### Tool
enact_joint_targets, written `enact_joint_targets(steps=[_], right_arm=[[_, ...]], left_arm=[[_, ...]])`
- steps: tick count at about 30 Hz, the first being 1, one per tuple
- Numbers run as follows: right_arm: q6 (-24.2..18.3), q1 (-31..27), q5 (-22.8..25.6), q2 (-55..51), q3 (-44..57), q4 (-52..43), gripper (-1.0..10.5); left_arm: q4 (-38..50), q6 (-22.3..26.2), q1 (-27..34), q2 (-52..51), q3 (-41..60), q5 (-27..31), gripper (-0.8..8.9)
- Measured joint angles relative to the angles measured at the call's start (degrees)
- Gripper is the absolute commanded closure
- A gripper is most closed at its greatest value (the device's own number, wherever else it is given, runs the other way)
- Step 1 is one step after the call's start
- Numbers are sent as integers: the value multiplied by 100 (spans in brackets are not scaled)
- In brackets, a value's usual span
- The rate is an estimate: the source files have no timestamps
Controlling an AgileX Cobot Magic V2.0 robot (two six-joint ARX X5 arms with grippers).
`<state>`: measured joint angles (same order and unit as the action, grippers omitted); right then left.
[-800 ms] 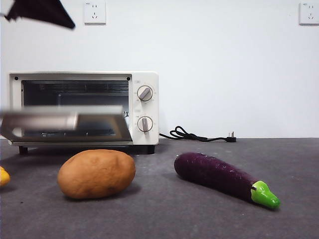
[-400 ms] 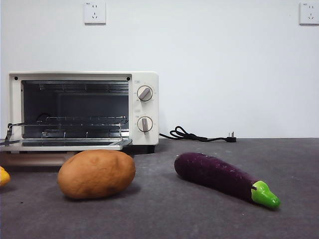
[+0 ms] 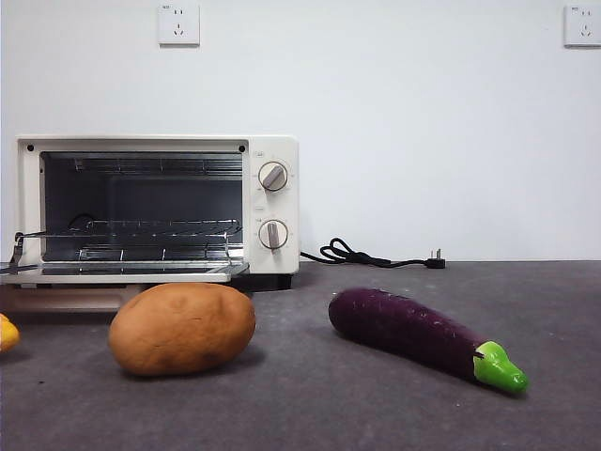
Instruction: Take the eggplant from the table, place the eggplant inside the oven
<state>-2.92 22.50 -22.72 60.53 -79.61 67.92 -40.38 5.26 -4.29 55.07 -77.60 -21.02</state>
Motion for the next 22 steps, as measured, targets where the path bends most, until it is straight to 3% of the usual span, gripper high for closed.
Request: enact_joint_targets(steps=[14,22], right_arm=[[-13,13,334,990,59,111,386],[-120,205,352,1917,848,-387,420]], left_arm=[[-1241,2,0,-1196,0,525,819],[-1521,4,0,-1427,0,605,819]])
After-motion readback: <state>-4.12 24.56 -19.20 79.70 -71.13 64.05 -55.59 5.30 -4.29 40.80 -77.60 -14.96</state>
